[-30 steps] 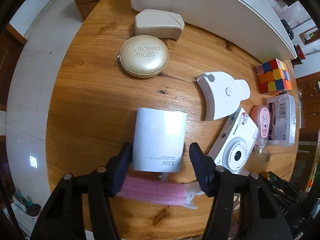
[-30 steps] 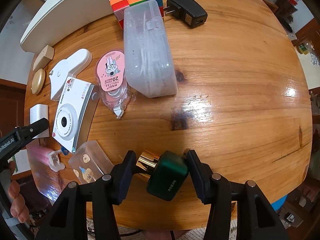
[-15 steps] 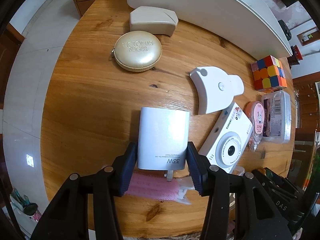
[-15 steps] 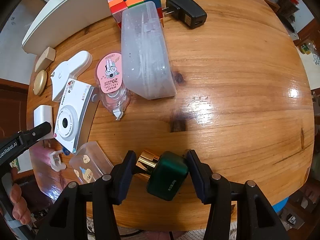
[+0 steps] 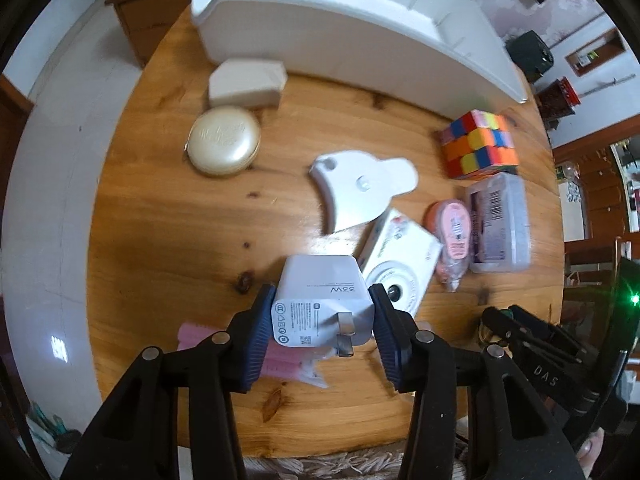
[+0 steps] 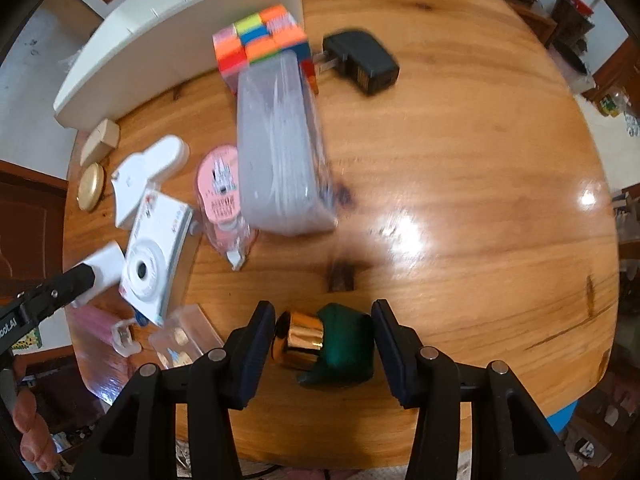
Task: Organize rigid objects
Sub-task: 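Carry the charger and bottle into the white bin and open both grippers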
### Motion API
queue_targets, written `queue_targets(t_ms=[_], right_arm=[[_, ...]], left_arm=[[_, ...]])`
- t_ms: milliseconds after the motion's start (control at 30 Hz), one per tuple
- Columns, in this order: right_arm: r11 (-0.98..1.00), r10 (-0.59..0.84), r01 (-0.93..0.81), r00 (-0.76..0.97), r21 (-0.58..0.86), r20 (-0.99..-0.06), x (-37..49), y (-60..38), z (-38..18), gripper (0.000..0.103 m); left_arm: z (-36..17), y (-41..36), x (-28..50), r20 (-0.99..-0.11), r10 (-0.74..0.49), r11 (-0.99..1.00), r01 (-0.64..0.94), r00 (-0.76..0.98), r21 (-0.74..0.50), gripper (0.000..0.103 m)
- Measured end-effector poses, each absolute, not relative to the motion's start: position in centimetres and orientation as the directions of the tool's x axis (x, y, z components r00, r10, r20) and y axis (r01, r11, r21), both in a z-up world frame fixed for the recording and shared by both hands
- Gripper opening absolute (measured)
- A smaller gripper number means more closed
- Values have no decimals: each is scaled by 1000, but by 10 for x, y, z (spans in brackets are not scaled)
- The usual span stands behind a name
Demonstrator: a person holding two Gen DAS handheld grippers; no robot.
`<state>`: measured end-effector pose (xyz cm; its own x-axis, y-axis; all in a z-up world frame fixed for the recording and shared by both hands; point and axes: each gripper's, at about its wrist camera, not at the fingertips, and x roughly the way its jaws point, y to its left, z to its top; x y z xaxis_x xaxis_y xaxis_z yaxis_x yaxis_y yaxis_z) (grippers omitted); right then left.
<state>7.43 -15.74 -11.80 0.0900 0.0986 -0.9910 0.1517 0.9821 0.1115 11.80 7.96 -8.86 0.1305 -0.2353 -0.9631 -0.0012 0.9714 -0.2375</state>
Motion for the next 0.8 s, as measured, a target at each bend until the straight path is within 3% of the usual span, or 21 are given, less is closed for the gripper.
queue_targets(t_ms=[433, 800], right_arm=[[979, 127, 147, 115, 143, -985, 79, -172, -102, 48], [981, 149, 95, 190, 170, -970, 81, -163, -73, 48]], left_arm=[[-83, 62, 120, -955, -257, 966, 17, 149, -258, 50], [-41, 61, 142, -934, -300, 953, 26, 192, -301, 50]])
